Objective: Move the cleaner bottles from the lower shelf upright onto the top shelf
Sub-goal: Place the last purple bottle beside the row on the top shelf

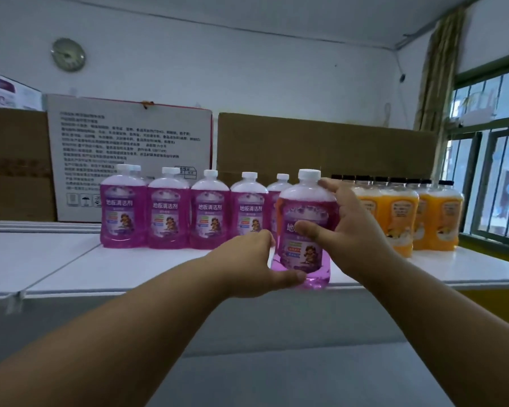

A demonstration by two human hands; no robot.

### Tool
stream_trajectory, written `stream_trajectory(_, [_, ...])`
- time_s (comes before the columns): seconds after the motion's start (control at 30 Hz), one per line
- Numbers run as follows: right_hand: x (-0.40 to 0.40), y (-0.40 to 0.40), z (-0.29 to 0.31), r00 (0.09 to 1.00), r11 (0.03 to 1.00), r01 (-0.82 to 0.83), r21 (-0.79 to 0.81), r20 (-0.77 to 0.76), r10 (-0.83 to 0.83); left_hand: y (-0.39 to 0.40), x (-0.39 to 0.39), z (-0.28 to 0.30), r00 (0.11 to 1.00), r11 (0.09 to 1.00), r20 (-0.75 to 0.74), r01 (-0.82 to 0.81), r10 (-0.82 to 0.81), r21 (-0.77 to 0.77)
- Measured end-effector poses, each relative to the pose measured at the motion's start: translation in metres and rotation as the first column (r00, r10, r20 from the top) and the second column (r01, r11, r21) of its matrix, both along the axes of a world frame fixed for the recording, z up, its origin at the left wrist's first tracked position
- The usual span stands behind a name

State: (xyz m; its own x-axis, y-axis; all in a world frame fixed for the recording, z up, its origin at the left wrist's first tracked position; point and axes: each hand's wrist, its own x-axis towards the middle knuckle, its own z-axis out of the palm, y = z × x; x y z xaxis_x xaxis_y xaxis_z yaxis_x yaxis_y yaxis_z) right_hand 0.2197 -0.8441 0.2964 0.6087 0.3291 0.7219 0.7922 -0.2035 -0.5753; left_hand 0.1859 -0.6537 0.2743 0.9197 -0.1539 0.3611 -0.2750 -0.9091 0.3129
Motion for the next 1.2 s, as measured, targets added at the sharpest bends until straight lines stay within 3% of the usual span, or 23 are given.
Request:
stream_trajectory(0.13, [0.041, 0.005, 0.002, 0.997, 1.0, -0.005, 0.031, -0.078, 0.007, 0.0, 0.037, -0.002, 0.999, 0.999, -0.051, 0.011, -0.009, 0.04])
stream_trajectory(0.3, [0.072, 0.013, 0.0, 0.987, 0.998, -0.04, 0.049, -0.152, 0.047, 0.0, 0.065, -0.013, 0.989, 0.971, -0.025, -0.139, 0.147, 0.196])
stream_trajectory(0.43, [0.078, 0.007, -0.009, 0.994, 0.981, 0.08, -0.177, -0.055, -0.091, 0.003, 0.067, -0.018, 0.983, 0.953, -0.023, -0.169, 0.18, 0.253])
stream_trajectory(0.57, [0.086, 0.007, -0.006, 0.979, 0.942, 0.193, -0.276, -0.01, -0.204, 0.002, 0.067, -0.018, 0.977, 0.945, -0.03, -0.196, 0.211, 0.261])
stream_trajectory(0.73, [0.109, 0.022, -0.003, 0.935, 0.882, 0.346, -0.319, 0.041, -0.352, 0.002, 0.068, -0.019, 0.965, 0.939, -0.05, -0.238, 0.258, 0.247])
stream_trajectory(1.2, [0.139, 0.042, 0.0, 0.893, 0.829, 0.431, -0.357, 0.036, -0.449, 0.001, 0.074, -0.021, 0.958, 0.923, -0.075, -0.244, 0.278, 0.298])
